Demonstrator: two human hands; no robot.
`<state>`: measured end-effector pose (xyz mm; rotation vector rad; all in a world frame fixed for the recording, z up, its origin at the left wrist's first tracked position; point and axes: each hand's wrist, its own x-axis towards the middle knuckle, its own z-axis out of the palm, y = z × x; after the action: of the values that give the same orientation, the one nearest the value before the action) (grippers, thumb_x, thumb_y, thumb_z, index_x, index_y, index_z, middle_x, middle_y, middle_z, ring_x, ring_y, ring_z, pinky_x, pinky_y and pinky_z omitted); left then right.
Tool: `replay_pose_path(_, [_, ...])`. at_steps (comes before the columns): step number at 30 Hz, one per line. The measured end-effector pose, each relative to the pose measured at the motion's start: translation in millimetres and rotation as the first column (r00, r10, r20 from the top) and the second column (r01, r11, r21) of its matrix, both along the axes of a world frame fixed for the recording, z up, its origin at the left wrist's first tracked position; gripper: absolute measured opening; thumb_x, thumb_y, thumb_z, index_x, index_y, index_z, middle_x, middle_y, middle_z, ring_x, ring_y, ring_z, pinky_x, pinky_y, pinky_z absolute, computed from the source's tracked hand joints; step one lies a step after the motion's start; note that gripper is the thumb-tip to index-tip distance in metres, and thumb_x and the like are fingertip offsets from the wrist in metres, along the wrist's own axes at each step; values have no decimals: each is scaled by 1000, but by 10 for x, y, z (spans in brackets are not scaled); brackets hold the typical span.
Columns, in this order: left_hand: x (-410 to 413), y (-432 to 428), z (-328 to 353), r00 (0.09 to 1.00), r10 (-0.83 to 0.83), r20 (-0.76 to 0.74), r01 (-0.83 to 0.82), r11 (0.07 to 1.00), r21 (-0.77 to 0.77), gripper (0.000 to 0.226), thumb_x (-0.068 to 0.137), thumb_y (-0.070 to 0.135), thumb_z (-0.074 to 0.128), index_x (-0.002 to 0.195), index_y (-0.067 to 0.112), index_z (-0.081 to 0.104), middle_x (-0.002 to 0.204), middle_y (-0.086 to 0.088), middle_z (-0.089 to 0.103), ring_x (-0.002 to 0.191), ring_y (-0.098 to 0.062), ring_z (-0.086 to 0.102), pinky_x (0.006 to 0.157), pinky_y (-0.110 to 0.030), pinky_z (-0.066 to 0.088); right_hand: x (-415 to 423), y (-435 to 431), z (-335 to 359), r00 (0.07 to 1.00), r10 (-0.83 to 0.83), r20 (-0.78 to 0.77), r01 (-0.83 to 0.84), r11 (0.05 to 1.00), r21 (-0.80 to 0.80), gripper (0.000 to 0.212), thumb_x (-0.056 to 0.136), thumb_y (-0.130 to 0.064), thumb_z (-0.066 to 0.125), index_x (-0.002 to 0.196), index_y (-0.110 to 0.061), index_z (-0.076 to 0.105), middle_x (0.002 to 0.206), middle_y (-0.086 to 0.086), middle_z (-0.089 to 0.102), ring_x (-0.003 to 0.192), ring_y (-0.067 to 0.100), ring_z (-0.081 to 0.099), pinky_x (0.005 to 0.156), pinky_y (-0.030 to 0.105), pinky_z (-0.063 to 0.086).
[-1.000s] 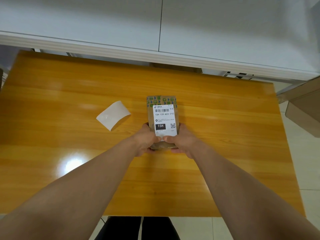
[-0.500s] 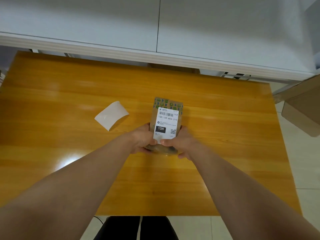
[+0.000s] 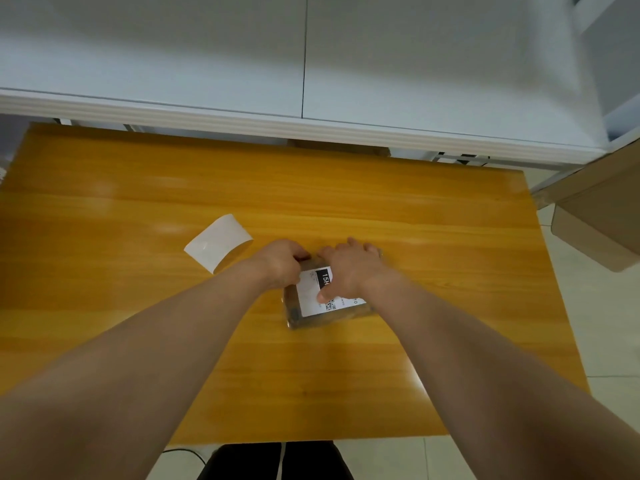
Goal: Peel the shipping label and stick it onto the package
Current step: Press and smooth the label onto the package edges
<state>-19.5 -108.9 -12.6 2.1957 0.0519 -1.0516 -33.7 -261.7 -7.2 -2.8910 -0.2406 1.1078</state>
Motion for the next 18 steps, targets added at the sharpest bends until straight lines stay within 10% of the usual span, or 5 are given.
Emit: replay_pose_path(18, [-373, 62, -199, 997, -3, -77, -4, 996, -95, 91, 65, 14, 86, 141, 30, 39, 128, -5, 39, 118, -28, 46, 100, -45, 49, -251, -19, -78, 994, -111, 23, 108, 990, 93, 89, 67, -57, 77, 144, -40, 35, 143, 3, 41, 142, 27, 21, 113, 65, 2])
